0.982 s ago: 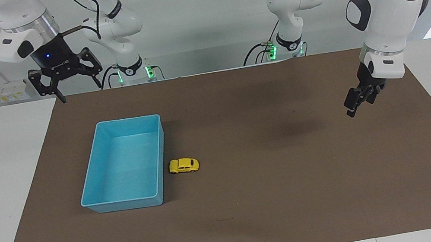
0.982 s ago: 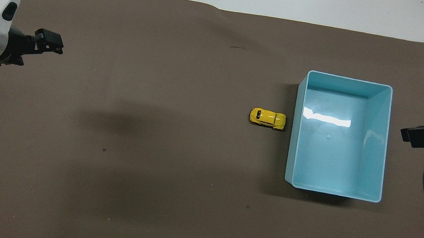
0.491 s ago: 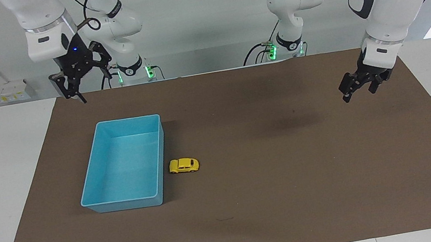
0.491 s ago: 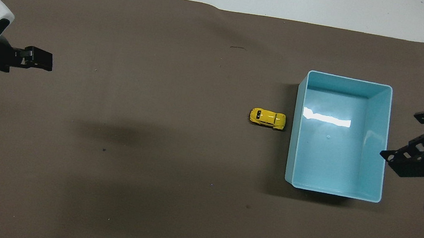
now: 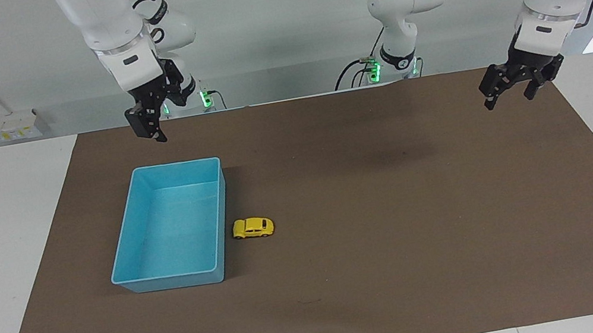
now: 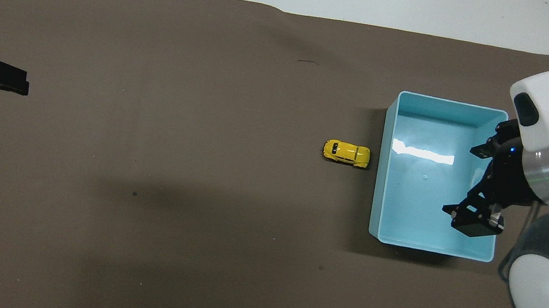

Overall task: Wind up and store yellow beetle car
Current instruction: 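Reach the right gripper to the car beside the bin, then lower the right gripper and grasp the yellow car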

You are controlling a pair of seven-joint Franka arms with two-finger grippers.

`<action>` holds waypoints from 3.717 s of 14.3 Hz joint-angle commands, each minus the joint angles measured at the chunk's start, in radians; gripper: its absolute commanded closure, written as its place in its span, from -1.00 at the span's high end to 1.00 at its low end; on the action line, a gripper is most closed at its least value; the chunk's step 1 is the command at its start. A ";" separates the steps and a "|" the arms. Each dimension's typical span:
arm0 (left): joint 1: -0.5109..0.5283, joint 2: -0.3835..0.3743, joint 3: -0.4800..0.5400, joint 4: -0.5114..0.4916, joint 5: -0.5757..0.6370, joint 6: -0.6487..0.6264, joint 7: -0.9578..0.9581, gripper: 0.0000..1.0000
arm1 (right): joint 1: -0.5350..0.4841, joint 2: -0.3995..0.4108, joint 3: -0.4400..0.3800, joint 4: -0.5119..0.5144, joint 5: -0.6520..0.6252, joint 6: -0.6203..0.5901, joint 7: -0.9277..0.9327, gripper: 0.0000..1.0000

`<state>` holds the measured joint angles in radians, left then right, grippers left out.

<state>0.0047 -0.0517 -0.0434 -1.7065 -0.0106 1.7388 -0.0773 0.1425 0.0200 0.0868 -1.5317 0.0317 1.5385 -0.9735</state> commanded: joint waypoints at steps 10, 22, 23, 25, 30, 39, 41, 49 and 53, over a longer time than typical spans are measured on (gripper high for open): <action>0.034 -0.019 0.004 0.131 0.003 -0.197 0.151 1.00 | 0.075 0.187 0.002 0.021 -0.044 0.150 -0.122 1.00; 0.054 -0.025 0.004 0.134 -0.039 -0.193 0.140 1.00 | 0.078 0.293 0.002 -0.067 -0.030 0.343 -0.232 1.00; 0.054 -0.027 0.004 0.134 -0.039 -0.194 0.139 1.00 | 0.078 0.296 0.002 -0.080 -0.030 0.370 -0.235 1.00; 0.054 -0.027 0.004 0.134 -0.039 -0.194 0.139 1.00 | 0.086 0.317 0.002 -0.097 -0.030 0.419 -0.231 1.00; 0.054 -0.027 0.004 0.134 -0.039 -0.194 0.139 1.00 | 0.092 0.380 0.002 -0.133 -0.030 0.546 -0.232 1.00; 0.054 -0.027 0.004 0.134 -0.039 -0.194 0.139 1.00 | 0.098 0.402 0.002 -0.249 -0.030 0.699 -0.235 1.00; 0.054 -0.027 0.004 0.134 -0.039 -0.194 0.139 1.00 | 0.103 0.397 0.002 -0.262 -0.030 0.707 -0.235 1.00; 0.054 -0.027 0.004 0.134 -0.039 -0.194 0.139 1.00 | 0.101 0.397 0.001 -0.317 -0.035 0.749 -0.238 0.99; 0.054 -0.027 0.004 0.134 -0.039 -0.194 0.140 1.00 | 0.101 0.397 0.002 -0.317 -0.033 0.749 -0.232 0.22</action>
<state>0.0437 -0.0689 -0.0331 -1.5780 -0.0394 1.5580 0.0541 0.2477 0.4291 0.0857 -1.8275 0.0036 2.2633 -1.2006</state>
